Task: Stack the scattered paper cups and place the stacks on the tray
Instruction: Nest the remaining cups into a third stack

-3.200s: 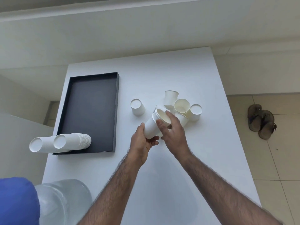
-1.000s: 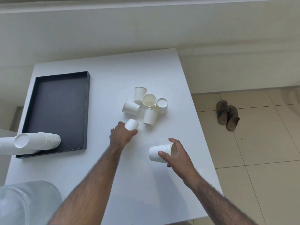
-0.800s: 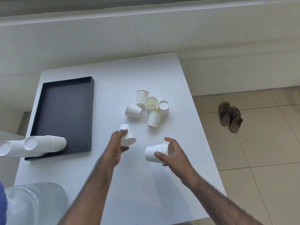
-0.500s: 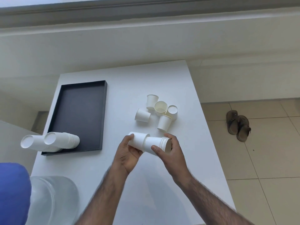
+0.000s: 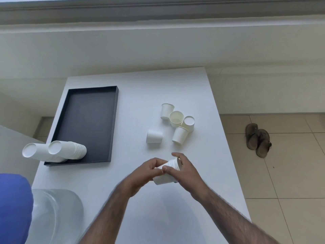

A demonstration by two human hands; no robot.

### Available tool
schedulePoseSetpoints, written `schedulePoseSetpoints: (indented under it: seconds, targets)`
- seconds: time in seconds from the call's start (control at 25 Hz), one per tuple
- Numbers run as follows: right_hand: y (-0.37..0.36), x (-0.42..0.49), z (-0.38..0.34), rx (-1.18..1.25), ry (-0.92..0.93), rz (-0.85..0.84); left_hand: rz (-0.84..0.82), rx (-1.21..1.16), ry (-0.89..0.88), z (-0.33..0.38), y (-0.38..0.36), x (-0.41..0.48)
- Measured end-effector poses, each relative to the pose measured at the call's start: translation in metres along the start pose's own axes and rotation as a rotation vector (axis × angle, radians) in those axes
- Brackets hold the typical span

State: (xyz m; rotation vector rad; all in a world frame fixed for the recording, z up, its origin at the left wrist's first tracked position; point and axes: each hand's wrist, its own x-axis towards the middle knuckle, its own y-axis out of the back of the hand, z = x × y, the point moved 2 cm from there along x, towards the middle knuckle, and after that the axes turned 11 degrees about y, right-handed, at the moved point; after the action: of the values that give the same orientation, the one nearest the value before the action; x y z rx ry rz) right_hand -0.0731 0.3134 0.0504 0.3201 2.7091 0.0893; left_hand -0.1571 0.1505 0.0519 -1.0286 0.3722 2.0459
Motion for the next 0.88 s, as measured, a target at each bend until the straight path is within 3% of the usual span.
schedulePoseSetpoints:
  seconds: [0.08, 0.16, 0.2, 0.24, 0.32, 0.4, 0.52, 0.68, 0.88]
  targets:
    - [0.0, 0.009, 0.007, -0.089, -0.021, -0.006, 0.088, 0.21, 0.018, -0.002, 0.007, 0.005]
    - [0.0, 0.021, 0.011, -0.179, -0.012, 0.072, 0.49, 0.211, 0.006, -0.009, 0.018, 0.017]
    - [0.001, 0.026, 0.011, -0.21, -0.009, 0.125, 0.662, 0.048, 0.022, -0.014, 0.024, 0.024]
    - [0.003, 0.031, 0.011, -0.234, -0.002, 0.177, 0.706, -0.195, 0.077, -0.019, 0.027, 0.033]
    - [0.006, 0.038, 0.01, -0.308, 0.029, 0.22, 0.562, -0.576, 0.219, -0.029, 0.019, 0.052]
    - [0.009, 0.043, 0.006, -0.449, 0.063, 0.165, 0.515, -0.658, 0.253, -0.031, 0.006, 0.07]
    - [0.016, 0.039, 0.002, -0.621, 0.1, 0.141, 0.732, -0.708, 0.218, -0.019, -0.008, 0.097]
    - [0.034, 0.02, 0.006, -0.669, 0.071, 0.191, 0.93, -0.569, 0.246, 0.011, 0.003, 0.122]
    - [0.055, 0.005, 0.003, -0.565, 0.102, 0.205, 0.924, -0.006, 0.049, 0.012, 0.026, 0.127]
